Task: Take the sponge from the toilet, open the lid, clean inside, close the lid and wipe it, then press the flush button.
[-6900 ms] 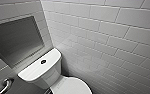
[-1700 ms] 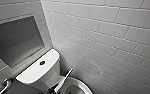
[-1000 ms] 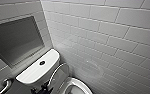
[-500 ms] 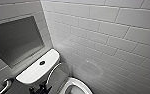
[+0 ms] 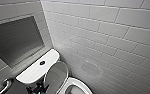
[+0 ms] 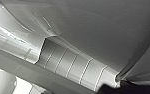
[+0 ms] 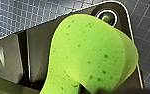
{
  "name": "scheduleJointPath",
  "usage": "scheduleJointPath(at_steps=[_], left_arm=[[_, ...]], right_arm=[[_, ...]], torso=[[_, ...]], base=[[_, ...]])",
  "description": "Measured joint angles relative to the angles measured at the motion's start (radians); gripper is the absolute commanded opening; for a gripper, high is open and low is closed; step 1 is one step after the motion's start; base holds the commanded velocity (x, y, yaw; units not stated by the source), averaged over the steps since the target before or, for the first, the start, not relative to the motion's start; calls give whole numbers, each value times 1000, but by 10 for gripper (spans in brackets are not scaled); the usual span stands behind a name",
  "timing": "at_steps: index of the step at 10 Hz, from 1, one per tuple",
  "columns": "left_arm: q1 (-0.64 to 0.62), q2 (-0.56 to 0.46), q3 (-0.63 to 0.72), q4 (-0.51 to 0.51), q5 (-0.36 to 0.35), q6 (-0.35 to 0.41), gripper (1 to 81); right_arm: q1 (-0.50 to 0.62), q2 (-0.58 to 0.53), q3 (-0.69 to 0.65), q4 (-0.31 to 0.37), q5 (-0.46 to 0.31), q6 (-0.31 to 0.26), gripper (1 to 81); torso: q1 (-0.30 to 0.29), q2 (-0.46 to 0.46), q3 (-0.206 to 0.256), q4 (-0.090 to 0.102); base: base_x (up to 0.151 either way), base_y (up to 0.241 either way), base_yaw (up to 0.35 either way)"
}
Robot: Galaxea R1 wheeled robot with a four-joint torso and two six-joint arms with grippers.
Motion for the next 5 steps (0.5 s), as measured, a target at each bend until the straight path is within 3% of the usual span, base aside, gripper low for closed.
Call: scheduleJointPath(at_steps=[3,5], left_arm=[[18,-10,9,44,-6,-11,811],[64,-42,25,126,-45,-10,811]], right_arm=[[0,1,0,0,-1,0,10],[-1,4,0,0,-1,0,10]], torso=[[0,0,0,0],[0,0,0,-2]], base=[[0,0,0],[0,0,0]])
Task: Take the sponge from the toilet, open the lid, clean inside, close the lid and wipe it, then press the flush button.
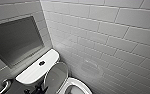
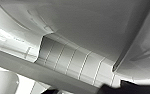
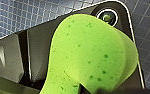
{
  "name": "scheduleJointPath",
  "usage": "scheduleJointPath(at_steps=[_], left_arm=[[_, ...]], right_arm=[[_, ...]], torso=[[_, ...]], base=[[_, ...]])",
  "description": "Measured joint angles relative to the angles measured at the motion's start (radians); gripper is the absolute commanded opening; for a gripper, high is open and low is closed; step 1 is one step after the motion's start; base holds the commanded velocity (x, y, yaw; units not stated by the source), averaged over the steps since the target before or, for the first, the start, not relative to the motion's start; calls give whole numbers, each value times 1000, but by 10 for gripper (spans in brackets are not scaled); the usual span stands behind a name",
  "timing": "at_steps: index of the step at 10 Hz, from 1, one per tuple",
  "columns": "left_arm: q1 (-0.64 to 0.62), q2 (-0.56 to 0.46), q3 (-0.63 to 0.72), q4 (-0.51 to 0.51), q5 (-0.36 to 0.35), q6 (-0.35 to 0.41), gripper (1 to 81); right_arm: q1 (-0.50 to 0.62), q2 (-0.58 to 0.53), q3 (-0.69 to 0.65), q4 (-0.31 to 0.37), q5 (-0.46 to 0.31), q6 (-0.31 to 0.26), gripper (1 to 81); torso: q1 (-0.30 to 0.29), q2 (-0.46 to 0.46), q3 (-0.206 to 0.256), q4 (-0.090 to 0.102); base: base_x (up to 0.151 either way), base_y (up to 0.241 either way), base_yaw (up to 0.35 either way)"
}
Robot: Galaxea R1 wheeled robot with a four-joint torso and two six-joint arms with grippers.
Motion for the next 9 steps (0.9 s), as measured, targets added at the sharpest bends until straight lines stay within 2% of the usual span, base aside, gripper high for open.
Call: scheduleJointPath(at_steps=[1,2,3,7,8,9], left_arm=[[34,-36,-2,37,-42,35,811],[86,-64,-37,52,-64,109,811],[109,-98,-64,32,-90,108,811],[106,-71,-52,51,-97,70,811],[140,-79,-65,88,-90,69,811],[179,-69,-77,169,-68,69,811]], right_arm=[[-4,0,3,0,0,0,10],[-7,0,4,-1,-1,0,10],[-9,1,5,-1,-2,0,10],[-9,15,7,-2,-1,0,10],[-9,15,6,-2,-1,0,10],[-4,16,6,-2,-2,0,10]], torso=[[0,0,0,0],[0,0,0,0],[0,0,0,0],[0,0,0,0],[0,0,0,0],[0,0,0,0]], base=[[0,0,0],[0,0,0],[0,0,0],[0,0,0],[0,0,0],[0,0,0]])
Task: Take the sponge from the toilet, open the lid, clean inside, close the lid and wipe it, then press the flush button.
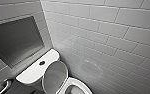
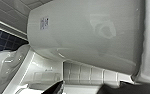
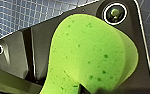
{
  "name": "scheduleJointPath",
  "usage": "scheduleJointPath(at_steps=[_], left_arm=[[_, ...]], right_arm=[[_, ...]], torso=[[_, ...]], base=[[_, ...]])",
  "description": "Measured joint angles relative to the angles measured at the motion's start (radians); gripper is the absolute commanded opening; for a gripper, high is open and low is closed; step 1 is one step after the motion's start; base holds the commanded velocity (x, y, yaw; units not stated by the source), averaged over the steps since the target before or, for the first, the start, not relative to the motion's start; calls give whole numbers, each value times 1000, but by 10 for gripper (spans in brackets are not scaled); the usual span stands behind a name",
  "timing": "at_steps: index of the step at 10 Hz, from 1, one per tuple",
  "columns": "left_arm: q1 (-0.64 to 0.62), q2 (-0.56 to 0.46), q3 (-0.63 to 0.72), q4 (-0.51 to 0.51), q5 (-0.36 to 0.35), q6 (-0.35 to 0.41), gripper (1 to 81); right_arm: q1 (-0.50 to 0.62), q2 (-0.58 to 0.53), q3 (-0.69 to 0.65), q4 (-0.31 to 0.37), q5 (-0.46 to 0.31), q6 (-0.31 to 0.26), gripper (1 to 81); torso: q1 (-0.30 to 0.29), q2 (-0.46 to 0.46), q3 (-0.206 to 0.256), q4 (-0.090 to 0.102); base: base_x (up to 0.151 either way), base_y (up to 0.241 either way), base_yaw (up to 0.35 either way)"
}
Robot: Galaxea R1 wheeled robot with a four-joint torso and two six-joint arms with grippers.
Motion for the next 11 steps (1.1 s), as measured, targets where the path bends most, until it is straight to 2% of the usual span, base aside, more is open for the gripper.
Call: scheduleJointPath(at_steps=[3,4,6,7,8,9,10,11], left_arm=[[97,77,-160,225,72,-3,811],[134,99,-243,315,129,-3,811],[185,156,-379,564,289,-11,811],[207,193,-417,697,406,-13,811],[229,232,-436,770,533,-13,811],[249,269,-459,804,611,-13,811],[265,310,-494,822,673,-13,811],[279,351,-535,832,705,-13,811]], right_arm=[[5,0,-2,0,0,0,10],[6,0,-8,0,1,0,10],[5,0,-36,0,1,1,10],[6,-6,-47,1,6,0,10],[5,-4,-48,1,8,0,10],[5,-2,-47,0,11,0,10],[1,-2,-47,0,13,0,10],[-3,-2,-48,0,12,-1,10]], torso=[[0,0,0,0],[0,0,0,0],[0,0,0,0],[0,0,0,0],[0,0,0,0],[0,0,0,0],[0,0,0,0],[0,-1,0,0]], base=[[0,0,0],[0,0,0],[0,0,0],[0,0,0],[0,0,0],[0,0,0],[0,0,0],[0,0,0]])
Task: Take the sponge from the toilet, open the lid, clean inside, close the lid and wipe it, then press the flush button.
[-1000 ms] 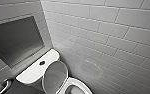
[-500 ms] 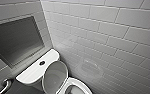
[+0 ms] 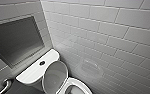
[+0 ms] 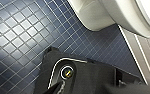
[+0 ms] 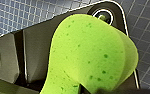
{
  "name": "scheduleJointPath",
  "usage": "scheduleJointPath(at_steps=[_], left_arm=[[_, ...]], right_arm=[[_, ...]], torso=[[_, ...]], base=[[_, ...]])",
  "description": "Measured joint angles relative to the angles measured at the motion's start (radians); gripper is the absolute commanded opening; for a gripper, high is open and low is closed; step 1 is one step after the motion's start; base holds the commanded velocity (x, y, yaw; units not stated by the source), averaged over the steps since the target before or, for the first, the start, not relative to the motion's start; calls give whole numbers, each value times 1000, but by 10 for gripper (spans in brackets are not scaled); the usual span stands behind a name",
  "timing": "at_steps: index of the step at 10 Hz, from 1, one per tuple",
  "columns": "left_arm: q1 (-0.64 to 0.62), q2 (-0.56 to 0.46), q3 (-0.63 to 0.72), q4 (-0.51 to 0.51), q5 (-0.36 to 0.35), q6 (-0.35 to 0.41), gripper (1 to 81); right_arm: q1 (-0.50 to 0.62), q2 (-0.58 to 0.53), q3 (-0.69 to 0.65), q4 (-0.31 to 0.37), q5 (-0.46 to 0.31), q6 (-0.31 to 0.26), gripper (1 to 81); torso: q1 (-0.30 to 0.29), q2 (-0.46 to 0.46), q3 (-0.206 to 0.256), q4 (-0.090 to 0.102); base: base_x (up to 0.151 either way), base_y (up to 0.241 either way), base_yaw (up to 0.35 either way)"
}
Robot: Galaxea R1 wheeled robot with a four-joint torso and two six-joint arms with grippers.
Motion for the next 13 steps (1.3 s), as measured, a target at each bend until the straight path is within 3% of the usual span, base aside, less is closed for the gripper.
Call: scheduleJointPath(at_steps=[7,9,11,13], left_arm=[[93,341,-462,24,71,0,811],[130,401,-502,18,133,56,811],[139,400,-513,-99,196,264,811],[137,400,-513,-371,212,530,811]], right_arm=[[-39,6,-2,0,1,0,10],[-36,6,-2,0,3,0,10],[-39,9,-2,-1,4,-1,10],[-45,9,10,-1,4,-1,10]], torso=[[0,0,1,0],[0,0,1,0],[0,0,1,0],[0,0,1,0]], base=[[0,0,0],[0,0,0],[0,0,0],[0,0,0]])
